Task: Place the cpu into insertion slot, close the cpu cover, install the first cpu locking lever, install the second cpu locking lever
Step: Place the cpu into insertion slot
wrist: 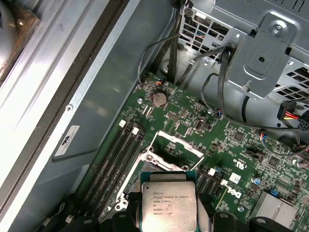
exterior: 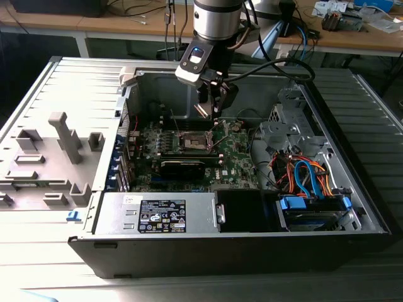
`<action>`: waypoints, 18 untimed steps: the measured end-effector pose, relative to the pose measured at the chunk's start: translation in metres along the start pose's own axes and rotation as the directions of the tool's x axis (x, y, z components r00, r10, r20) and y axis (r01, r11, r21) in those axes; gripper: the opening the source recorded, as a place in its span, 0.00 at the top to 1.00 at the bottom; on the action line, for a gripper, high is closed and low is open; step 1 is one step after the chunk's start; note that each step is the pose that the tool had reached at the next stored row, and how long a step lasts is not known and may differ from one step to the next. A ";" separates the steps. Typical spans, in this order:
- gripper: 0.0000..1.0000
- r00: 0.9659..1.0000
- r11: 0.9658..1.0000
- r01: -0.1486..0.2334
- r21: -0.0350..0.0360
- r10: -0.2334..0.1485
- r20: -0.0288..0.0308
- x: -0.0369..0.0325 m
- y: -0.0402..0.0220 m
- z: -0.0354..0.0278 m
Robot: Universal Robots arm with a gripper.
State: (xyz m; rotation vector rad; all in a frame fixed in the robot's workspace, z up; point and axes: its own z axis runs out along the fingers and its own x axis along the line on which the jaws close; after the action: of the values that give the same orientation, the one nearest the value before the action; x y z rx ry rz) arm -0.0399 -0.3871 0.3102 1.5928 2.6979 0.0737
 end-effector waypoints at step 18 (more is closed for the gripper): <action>0.45 1.000 1.000 -0.011 0.000 0.011 0.000 0.0000 0.0000 0.0002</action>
State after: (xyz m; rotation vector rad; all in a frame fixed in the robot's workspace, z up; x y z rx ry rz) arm -0.0399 -0.3872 0.3100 1.6069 2.6893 0.0738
